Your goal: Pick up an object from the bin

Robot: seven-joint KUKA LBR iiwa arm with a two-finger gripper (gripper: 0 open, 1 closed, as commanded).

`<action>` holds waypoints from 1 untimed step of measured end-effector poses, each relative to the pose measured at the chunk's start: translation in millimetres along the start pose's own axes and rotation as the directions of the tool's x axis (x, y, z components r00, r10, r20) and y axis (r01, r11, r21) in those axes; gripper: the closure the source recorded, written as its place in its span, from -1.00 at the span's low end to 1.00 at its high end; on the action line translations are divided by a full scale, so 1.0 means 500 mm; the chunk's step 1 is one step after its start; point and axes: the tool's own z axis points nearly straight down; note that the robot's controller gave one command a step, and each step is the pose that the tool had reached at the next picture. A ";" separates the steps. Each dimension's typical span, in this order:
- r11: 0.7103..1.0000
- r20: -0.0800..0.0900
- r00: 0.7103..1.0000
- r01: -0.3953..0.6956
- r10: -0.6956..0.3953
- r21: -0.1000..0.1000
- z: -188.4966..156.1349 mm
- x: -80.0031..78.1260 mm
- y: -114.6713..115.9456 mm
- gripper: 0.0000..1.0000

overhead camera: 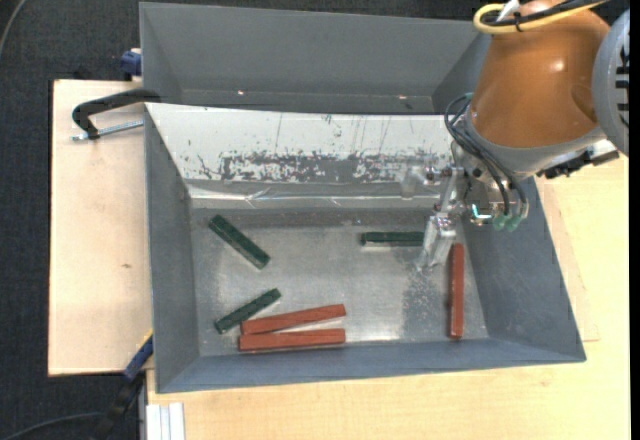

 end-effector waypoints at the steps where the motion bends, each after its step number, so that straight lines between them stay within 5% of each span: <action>1: 0.993 0.002 0.993 0.118 -0.118 0.001 0.297 -0.068 -0.066 -1.00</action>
Offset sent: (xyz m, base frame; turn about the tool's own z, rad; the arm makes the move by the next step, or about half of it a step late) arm 0.0336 -0.0330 -0.1448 -0.1194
